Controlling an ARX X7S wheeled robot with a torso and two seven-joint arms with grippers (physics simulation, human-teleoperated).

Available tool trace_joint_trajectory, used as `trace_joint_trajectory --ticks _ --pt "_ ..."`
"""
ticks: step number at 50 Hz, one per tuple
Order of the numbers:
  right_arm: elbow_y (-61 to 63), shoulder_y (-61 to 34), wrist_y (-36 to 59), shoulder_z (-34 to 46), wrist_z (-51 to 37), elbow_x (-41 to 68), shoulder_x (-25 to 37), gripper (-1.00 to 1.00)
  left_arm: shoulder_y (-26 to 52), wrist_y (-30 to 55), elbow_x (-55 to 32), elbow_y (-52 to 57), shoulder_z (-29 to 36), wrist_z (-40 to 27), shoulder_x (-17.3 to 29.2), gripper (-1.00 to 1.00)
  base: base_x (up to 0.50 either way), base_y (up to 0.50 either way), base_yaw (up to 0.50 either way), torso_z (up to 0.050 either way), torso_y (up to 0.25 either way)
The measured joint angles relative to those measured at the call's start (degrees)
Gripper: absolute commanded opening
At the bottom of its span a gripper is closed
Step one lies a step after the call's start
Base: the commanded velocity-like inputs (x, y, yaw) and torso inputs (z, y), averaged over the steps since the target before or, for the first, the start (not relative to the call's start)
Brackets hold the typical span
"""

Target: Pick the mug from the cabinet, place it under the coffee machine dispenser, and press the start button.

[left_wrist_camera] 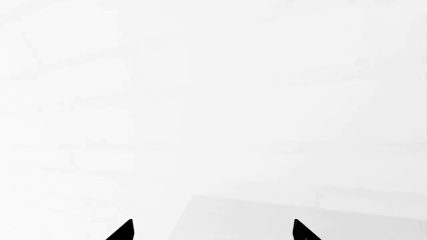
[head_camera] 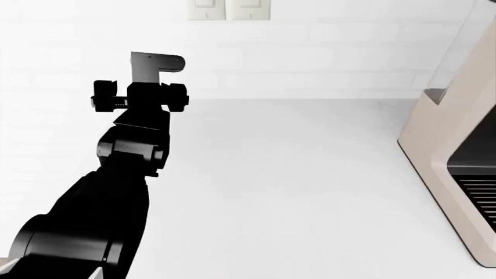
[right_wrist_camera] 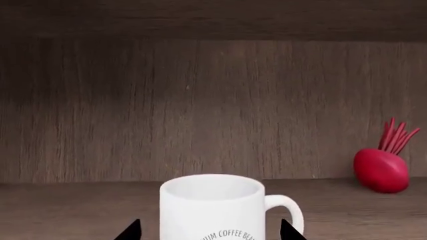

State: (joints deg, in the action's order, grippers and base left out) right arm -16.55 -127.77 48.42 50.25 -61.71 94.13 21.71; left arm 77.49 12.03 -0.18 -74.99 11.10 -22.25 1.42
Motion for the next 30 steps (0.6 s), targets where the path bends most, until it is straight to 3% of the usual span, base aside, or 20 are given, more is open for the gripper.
trace_joint_trajectory --ticks 15,16,30 --pt "-1.82 0.71 -0.39 -0.83 2.08 -2.86 -0.21 1.00 -0.04 -0.15 0.00 0.00 0.15 -0.05 0.00 1.00 0.00 0.00 0.00 0.000 0.000" --pt "-1.72 0.86 -0.28 -1.06 2.19 -3.22 -0.26 -1.00 -0.04 -0.15 0.00 0.00 0.16 -0.05 0.00 1.00 0.00 0.00 0.00 0.000 0.000" --pt "-3.75 1.00 0.53 -1.05 3.77 -7.48 -0.78 -1.00 -0.06 -0.19 0.00 0.00 0.29 -0.19 0.00 1.00 0.01 0.00 0.00 0.000 0.000"
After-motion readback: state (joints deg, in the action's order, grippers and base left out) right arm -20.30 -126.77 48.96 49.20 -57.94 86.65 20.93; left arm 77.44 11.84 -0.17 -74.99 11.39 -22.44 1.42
